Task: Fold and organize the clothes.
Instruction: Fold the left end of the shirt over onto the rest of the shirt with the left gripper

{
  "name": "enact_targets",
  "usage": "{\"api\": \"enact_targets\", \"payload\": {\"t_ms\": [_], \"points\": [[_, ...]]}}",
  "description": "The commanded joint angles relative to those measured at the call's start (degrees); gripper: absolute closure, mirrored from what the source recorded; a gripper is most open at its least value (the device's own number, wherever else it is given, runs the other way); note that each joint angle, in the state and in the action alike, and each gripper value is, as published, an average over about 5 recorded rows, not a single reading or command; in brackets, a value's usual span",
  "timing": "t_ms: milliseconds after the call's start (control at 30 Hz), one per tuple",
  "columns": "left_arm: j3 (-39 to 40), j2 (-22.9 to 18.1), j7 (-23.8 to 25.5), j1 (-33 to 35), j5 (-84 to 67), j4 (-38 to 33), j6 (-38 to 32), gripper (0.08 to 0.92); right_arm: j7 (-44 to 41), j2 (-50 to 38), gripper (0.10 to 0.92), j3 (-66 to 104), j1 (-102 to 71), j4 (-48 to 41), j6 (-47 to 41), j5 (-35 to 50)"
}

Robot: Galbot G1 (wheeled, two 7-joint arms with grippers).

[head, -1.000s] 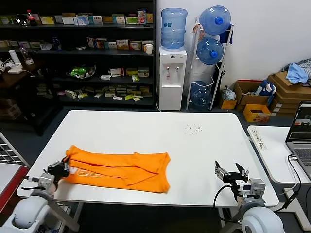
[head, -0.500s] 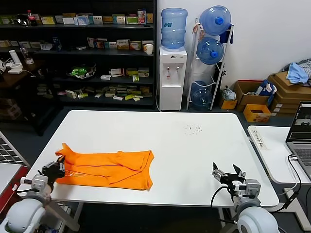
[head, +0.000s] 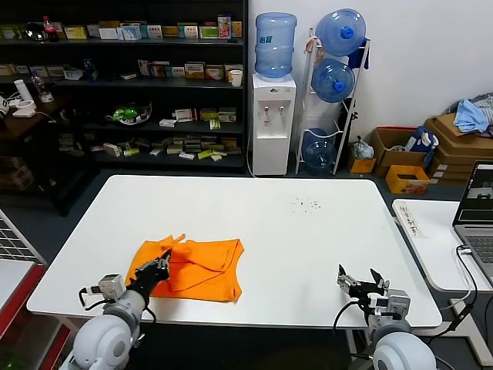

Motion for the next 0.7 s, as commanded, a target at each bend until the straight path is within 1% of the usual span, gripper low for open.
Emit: {"api": "enact_targets", "payload": {"t_ms": [33, 300, 400, 533, 633, 700], "points": [[7.1, -7.5, -3.4, -4.7, -6.7, -2.0, 2.3, 0.882, 0.1, 0.4, 0.203, -0.2, 0.2, -0.5, -0.1, 0.0], [9.2, -10.6, -4.3, -7.1, -4.4, 0.3, 2.2, 0.882, 0.1, 0.2, 0.203, -0.1, 0.6, -0.7, -0.1, 0.3], [9.6, -11.0, -4.0, -7.0, -3.3, 1.0, 2.3, 0.882, 0.2, 0.3, 0.203, -0.2, 0.7, -0.7, -0.2, 0.4], [9.7, -10.8, -2.6, -6.2, -1.9, 1.9, 2.5, 0.873, 0.2, 0.3, 0.203, -0.3, 0.9, -0.7, -0.2, 0.4], [9.5, -10.9, -1.4, -5.8, -2.0, 1.6, 2.3, 0.816, 0.2, 0.3, 0.203, -0.4, 1.0, -0.9, -0.2, 0.4], [9.3, -11.2, -1.0, -5.7, -2.5, 1.1, 2.3, 0.756, 0.2, 0.4, 0.203, -0.5, 1.0, -0.9, -0.2, 0.4]]}}
